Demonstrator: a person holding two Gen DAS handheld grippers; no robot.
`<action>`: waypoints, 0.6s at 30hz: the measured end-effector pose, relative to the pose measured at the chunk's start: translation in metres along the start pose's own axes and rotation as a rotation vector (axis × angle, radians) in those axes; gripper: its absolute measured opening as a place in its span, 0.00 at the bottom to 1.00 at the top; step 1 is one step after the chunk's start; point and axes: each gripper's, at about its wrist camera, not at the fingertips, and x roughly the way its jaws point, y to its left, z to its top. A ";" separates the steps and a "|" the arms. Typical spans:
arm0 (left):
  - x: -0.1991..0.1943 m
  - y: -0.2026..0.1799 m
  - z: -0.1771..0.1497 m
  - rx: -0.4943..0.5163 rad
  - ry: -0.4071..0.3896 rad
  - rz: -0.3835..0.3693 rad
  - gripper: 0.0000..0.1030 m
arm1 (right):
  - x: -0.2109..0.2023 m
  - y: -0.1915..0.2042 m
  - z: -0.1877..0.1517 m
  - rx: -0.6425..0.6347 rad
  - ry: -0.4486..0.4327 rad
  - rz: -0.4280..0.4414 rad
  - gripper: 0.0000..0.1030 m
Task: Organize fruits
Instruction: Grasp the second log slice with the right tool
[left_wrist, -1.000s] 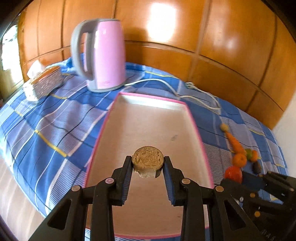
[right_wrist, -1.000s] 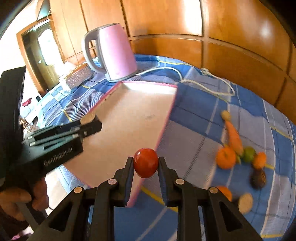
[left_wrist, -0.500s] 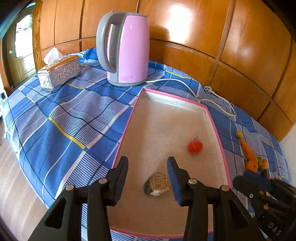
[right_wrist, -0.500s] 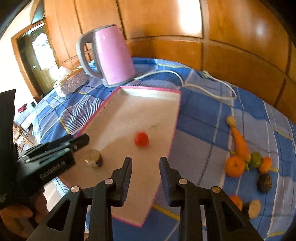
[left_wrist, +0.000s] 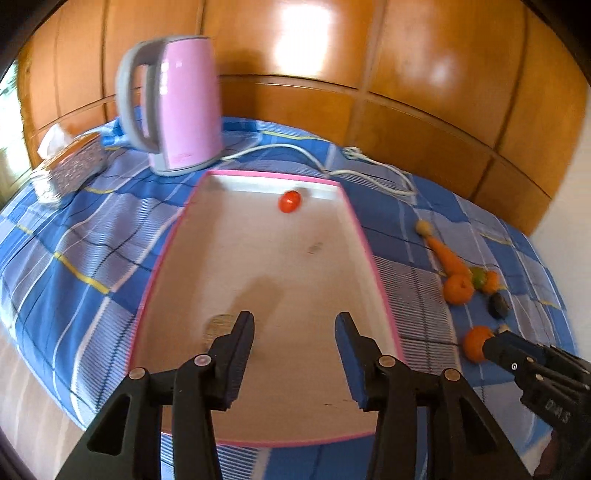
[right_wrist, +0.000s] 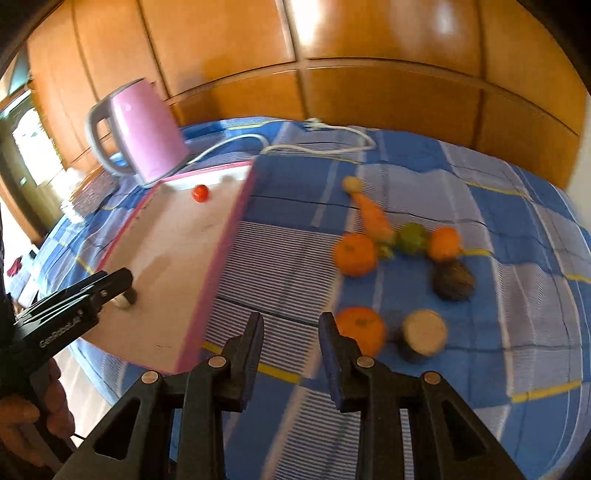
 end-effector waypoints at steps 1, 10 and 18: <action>0.000 -0.003 -0.001 0.008 0.001 -0.010 0.48 | -0.002 -0.006 -0.002 0.012 0.000 -0.010 0.30; -0.001 -0.033 -0.008 0.076 0.019 -0.079 0.52 | -0.009 -0.055 -0.028 0.128 0.022 -0.091 0.30; -0.001 -0.063 -0.014 0.161 0.031 -0.145 0.60 | -0.011 -0.074 -0.033 0.176 0.018 -0.139 0.37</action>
